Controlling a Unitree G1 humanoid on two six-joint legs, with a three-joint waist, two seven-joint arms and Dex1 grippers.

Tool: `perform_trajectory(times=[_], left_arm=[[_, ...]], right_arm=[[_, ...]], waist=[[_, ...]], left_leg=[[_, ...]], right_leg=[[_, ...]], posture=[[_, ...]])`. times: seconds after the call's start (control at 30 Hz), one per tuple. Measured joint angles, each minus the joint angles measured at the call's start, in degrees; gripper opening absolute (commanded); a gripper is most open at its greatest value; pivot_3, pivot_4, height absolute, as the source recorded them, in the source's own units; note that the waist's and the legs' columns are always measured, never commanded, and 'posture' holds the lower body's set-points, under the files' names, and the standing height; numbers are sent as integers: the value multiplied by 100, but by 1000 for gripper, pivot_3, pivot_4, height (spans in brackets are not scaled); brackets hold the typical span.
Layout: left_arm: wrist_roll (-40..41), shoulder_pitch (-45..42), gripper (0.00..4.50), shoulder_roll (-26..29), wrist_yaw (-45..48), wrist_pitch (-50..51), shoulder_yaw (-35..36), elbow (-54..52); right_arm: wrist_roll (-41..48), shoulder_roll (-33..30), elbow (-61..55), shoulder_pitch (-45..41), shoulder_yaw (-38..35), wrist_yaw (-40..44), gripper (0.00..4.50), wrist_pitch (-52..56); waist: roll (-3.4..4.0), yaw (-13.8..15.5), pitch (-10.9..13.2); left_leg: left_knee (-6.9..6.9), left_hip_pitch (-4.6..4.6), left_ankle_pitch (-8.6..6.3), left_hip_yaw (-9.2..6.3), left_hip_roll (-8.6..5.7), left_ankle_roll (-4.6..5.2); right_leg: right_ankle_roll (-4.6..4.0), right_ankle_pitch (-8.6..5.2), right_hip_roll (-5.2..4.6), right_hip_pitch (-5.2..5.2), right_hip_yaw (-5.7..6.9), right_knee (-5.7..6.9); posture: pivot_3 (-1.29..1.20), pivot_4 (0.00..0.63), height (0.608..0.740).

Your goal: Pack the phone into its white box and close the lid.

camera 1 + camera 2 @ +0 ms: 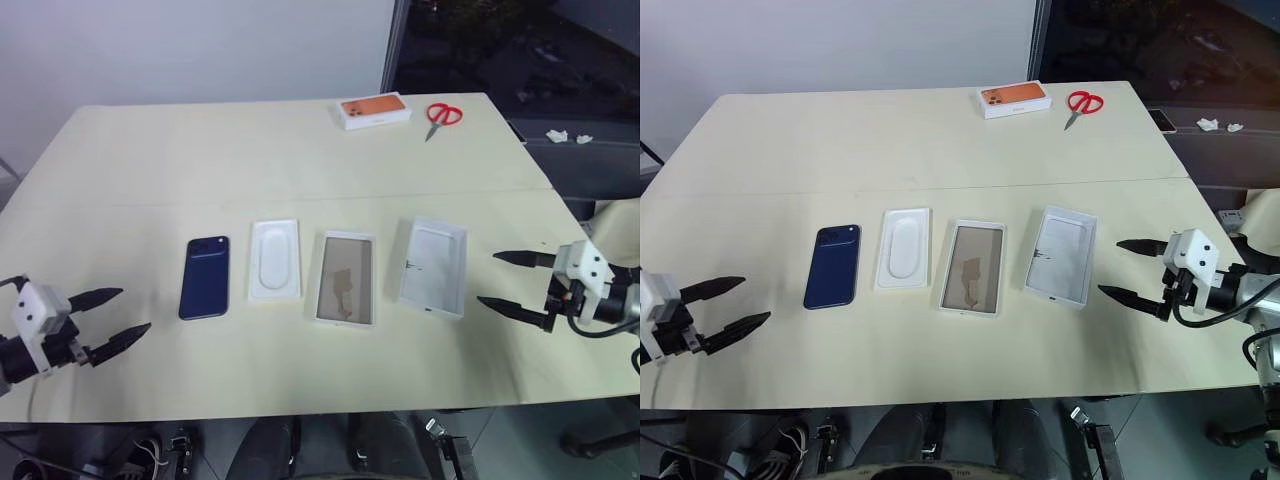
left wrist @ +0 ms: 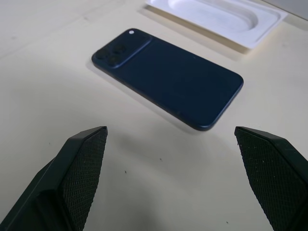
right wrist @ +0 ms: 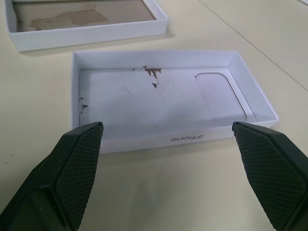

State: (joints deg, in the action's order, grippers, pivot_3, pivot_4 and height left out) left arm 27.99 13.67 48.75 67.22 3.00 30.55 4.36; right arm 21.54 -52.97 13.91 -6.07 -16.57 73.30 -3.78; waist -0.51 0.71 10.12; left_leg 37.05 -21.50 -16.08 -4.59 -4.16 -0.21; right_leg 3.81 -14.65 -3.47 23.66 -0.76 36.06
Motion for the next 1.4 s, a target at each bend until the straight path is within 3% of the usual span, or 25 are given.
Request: perform_trajectory(times=[0.67,1.2,1.4], left_arm=[[112,-548,4457,-33,-292,479,-13,-117],[241,-664,4457,-70,244,-351,11,493],[255,-765,4457,-70,112,-211,1,546]], right_arm=[[-125,18,294,-398,168,-59,4500,-178],[-222,-164,564,-462,135,30,4500,-578],[-213,-161,385,-387,133,-39,4500,-391]], waist=[[1,-15,0],[4,-3,1],[5,-7,2]], left_leg=[[1,2,0,2,-1,0],[2,1,0,3,-1,0],[3,3,0,3,-1,0]], right_leg=[[8,5,0,1,0,3],[2,2,0,0,-1,2],[3,2,1,0,-1,6]], posture=[[0,150,740],[0,150,740],[0,150,740]])
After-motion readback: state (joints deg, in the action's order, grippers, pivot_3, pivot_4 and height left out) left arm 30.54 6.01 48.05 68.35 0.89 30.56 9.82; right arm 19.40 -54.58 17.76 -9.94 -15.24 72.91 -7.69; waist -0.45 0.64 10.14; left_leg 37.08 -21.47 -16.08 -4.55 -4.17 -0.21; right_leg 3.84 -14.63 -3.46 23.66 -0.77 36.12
